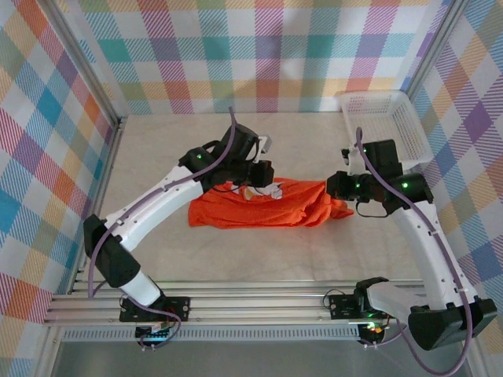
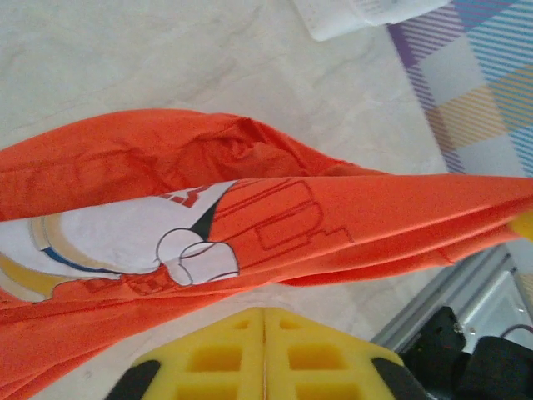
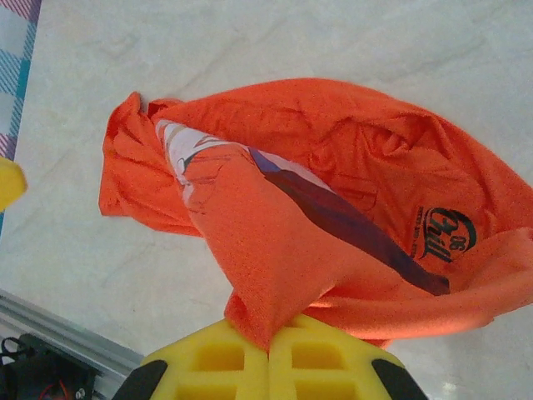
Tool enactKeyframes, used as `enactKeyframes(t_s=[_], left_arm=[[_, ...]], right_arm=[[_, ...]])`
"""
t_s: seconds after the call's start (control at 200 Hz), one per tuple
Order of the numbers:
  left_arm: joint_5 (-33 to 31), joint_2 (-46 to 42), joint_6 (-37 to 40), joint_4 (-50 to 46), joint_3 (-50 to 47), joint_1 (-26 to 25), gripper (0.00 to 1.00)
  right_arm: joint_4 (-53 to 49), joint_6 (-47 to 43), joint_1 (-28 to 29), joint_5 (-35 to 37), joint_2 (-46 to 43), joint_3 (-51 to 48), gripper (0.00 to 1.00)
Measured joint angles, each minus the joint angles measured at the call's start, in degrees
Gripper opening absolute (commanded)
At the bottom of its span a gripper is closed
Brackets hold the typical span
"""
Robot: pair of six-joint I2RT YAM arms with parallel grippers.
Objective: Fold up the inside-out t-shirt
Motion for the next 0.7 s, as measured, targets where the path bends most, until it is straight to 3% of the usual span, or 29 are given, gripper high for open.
enactKeyframes(t_s=[0.055, 0.22, 0.44, 0.705], left_arm=[[1.9, -0.5, 0.0, 3.5, -2.8, -0.7, 0.53], [4.9, 2.0, 1.8, 14.8, -11.6, -5.6, 0.63], [4.7, 8.9, 2.7, 32.9, -22.3, -8.3, 0.66], [-2.9, 12.4, 3.3, 43.9, -23.4, -8.4, 0.68]], right_arm=[[0.0, 0.1, 0.0, 0.0, 0.3, -0.8, 0.00], [1.1, 0.9, 0.0, 0.0, 2.3, -3.2, 0.00], [2.6, 1.2, -0.1, 0.0, 3.0, -3.2, 0.00], [3.3, 1.5, -0.1, -0.7, 3.0, -3.2, 0.00]])
